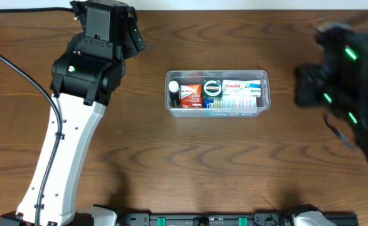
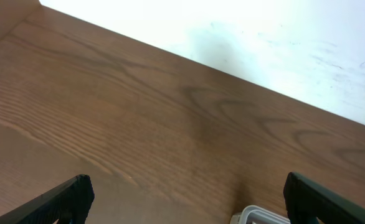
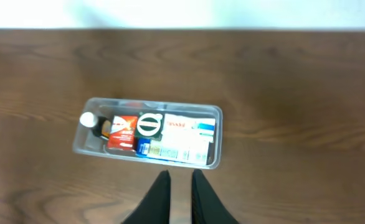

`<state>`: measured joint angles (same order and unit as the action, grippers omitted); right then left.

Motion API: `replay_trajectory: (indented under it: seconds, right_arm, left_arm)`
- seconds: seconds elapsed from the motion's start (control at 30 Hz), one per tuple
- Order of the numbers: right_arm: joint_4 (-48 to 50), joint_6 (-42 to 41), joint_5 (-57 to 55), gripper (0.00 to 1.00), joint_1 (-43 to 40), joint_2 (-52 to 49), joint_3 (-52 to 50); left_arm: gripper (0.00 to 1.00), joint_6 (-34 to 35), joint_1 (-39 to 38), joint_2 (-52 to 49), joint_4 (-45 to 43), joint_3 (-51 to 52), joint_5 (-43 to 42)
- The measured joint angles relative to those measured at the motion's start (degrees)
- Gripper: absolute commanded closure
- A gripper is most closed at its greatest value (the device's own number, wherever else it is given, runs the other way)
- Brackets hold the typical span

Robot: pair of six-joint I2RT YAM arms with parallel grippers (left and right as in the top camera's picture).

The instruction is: Pack container

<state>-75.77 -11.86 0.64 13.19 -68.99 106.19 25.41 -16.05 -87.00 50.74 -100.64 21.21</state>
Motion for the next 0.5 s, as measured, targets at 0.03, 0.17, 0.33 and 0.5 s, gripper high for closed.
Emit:
replay_trajectory:
  seconds: [0.03, 0.17, 0.33, 0.5]
  right_arm:
    - [-0.13, 0.15, 0.02, 0.84, 0.0, 2.08, -0.28]
    - [-1.03, 0.24, 0.28, 0.73, 0.0, 12.66, -3.02]
    - [-3.87, -0.48, 0.5, 0.01, 0.0, 26.71, -6.34]
    - [-8.87, -0.46, 0.52, 0.01, 0.0, 35.95, -7.74]
  left_arm:
    - [0.02, 0.0, 0.0, 0.0, 0.0, 0.0, 0.0]
    - [0.02, 0.0, 0.0, 0.0, -0.02, 0.0, 0.02]
    - [0.02, 0.0, 0.0, 0.0, 0.0, 0.0, 0.02]
    - [0.02, 0.0, 0.0, 0.0, 0.02, 0.0, 0.0]
